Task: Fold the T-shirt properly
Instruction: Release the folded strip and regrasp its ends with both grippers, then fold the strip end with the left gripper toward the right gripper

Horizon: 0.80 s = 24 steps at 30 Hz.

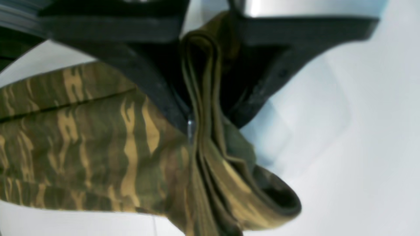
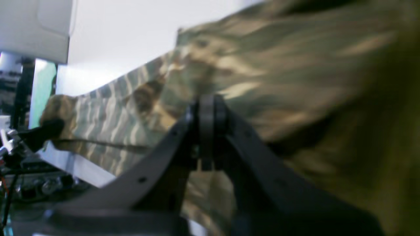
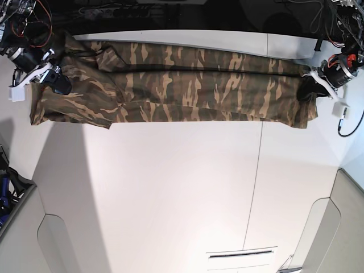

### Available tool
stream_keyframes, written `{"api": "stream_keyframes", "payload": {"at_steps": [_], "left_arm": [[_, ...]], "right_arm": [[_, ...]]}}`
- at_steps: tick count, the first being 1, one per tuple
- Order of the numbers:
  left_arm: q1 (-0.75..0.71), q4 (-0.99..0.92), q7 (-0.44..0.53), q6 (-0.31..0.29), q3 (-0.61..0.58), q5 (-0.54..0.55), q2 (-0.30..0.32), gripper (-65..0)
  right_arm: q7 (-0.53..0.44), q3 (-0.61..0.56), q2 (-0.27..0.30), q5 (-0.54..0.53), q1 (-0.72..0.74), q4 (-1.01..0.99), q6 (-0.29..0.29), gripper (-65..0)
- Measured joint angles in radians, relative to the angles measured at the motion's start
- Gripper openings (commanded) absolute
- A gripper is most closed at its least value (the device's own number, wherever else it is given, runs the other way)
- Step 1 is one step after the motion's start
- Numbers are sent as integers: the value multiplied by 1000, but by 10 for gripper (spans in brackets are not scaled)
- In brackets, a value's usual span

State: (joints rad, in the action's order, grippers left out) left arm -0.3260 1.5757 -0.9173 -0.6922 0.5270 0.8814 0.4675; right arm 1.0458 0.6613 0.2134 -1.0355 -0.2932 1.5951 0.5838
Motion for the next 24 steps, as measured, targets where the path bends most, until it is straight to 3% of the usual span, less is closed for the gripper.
{"api": "stream_keyframes", "payload": {"at_steps": [6, 13, 19, 24], "left_arm": [[0, 182, -34, 0, 72, 4, 13, -650], [-4, 412, -208, 24, 59, 131, 15, -650], [-3, 554, -211, 51, -55, 139, -2, -650], [-3, 578, -173, 59, -229, 34, -77, -650]], "right_arm": [[5, 106, 0, -23, 0, 6, 3, -650], [11, 125, 0, -23, 0, 6, 3, -613], [10, 125, 0, -24, 0, 6, 3, -613], [11, 125, 0, -50, 2, 6, 4, -613]]}}
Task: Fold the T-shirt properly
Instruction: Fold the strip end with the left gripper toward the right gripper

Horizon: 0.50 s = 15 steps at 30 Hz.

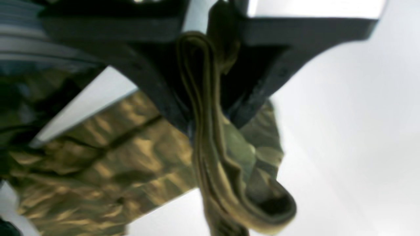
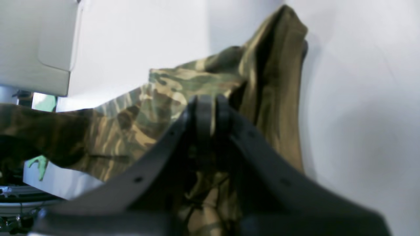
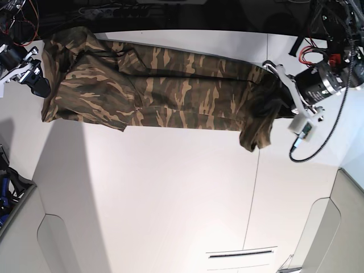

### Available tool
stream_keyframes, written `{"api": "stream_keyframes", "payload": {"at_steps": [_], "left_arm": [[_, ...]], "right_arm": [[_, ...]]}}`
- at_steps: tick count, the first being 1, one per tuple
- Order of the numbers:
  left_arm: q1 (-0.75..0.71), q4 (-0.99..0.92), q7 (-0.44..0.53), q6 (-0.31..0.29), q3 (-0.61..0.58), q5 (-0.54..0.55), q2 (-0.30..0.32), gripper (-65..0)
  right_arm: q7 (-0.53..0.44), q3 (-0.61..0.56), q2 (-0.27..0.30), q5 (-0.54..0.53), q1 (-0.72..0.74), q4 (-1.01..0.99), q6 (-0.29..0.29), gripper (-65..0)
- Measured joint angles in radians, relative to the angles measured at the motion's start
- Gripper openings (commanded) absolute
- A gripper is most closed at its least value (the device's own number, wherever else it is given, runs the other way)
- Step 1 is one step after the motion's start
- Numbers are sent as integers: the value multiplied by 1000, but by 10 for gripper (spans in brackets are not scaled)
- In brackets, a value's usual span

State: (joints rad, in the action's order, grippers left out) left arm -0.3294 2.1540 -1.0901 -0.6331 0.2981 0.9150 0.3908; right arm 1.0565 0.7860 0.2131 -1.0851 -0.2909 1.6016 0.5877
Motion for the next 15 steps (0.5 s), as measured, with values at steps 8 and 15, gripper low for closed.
{"api": "stream_keyframes", "payload": {"at_steps": [8, 15], "left_arm": [[0, 0, 113, 27, -235, -230, -129, -569], [0, -58, 156, 27, -376, -296, -192, -267]], "right_arm": [[5, 0, 2, 1, 0, 0, 1, -429], [-2, 0, 3, 84, 0, 0, 2, -329]]}}
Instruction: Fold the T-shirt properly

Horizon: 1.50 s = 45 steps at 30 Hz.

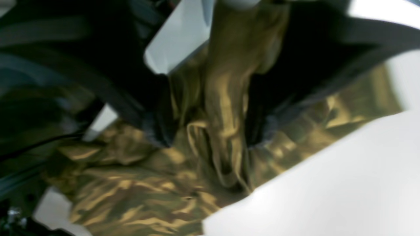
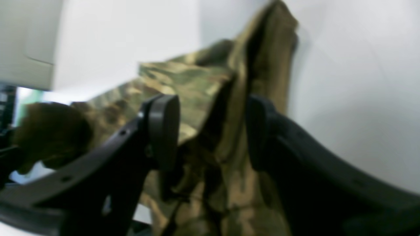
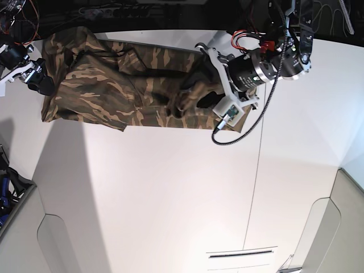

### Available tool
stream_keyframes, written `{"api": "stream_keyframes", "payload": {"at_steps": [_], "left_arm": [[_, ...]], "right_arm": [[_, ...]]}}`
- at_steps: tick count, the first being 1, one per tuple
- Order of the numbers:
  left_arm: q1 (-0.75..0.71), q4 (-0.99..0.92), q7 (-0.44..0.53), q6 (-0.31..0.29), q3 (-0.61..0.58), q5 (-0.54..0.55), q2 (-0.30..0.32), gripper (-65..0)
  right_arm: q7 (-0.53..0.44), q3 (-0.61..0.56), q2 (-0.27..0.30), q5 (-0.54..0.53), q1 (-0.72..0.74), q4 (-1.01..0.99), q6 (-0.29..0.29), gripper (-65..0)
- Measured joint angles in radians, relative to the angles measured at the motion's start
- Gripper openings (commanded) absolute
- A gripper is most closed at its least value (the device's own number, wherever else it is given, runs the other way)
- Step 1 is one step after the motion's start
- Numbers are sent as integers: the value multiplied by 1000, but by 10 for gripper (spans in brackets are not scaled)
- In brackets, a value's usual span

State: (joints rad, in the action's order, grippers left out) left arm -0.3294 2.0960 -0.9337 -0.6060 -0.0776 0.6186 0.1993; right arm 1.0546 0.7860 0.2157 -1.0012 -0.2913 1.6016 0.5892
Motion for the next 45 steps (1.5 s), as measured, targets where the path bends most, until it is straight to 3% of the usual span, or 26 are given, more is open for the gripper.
{"api": "stream_keyframes", "payload": {"at_steps": [8, 13, 18, 23, 33, 45], "left_arm": [[0, -91, 14, 1, -79, 2, -83, -267], [0, -98, 14, 1, -85, 1, -82, -267], [0, -98, 14, 1, -86, 1, -83, -267], [0, -98, -6, 1, -85, 0, -83, -267], [0, -98, -51, 2, -85, -13, -80, -267], [0, -98, -50, 2, -85, -13, -80, -267]], "right_arm": [[-44, 0, 0, 83, 0, 0, 0, -329], [-48, -21, 0, 87, 0, 0, 0, -328], [-84, -100, 0, 153, 0, -3, 2, -239], [-116, -134, 1, 199, 0, -3, 2, -240], [-143, -72, 51, 234, -2, -3, 2, -240], [-195, -123, 52, 174, 16, -169, 16, -240]]}}
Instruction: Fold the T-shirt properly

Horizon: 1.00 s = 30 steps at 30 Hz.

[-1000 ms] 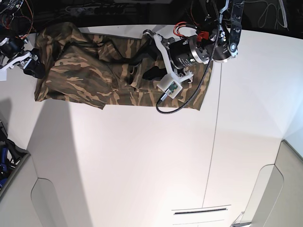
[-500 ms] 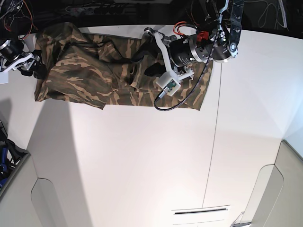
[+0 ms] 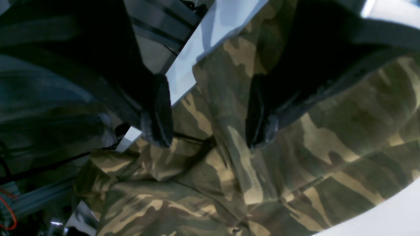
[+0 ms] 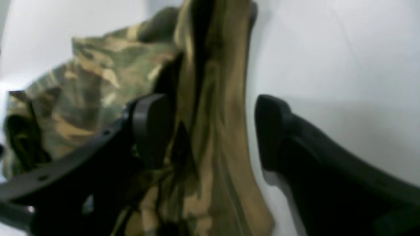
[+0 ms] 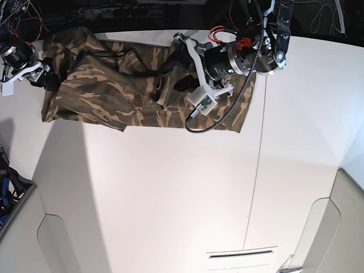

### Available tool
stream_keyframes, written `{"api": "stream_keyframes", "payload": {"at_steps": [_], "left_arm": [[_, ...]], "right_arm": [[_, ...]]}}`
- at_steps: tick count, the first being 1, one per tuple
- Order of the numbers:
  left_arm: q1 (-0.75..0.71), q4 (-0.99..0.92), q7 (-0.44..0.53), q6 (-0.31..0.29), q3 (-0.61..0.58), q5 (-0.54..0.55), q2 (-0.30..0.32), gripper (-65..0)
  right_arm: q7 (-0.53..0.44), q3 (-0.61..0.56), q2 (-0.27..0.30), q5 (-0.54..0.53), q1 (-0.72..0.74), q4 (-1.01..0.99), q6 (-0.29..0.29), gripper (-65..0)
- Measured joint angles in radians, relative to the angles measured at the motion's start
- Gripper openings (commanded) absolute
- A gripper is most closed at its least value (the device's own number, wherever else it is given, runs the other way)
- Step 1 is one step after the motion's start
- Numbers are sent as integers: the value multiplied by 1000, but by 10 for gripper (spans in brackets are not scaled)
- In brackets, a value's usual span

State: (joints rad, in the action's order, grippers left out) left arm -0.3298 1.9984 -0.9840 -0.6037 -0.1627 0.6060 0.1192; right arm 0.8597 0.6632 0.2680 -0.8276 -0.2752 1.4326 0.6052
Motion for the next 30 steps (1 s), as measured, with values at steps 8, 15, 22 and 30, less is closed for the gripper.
{"api": "stream_keyframes", "payload": {"at_steps": [8, 15, 22, 30], "left_arm": [[1, 0, -3, 0, 0, -2, 0, -267], [0, 0, 4, 0, 0, -2, 0, -267], [1, 0, 5, 0, 0, -3, 0, -267], [0, 0, 4, 0, 0, -3, 0, -268]], "right_arm": [[99, 0, 0, -164, 39, -70, 5, -241], [159, -1, 1, -212, 37, -70, 5, -241], [254, -1, 0, -295, 37, -71, 16, -241], [274, -1, 23, -302, 37, -72, 16, -241]]}}
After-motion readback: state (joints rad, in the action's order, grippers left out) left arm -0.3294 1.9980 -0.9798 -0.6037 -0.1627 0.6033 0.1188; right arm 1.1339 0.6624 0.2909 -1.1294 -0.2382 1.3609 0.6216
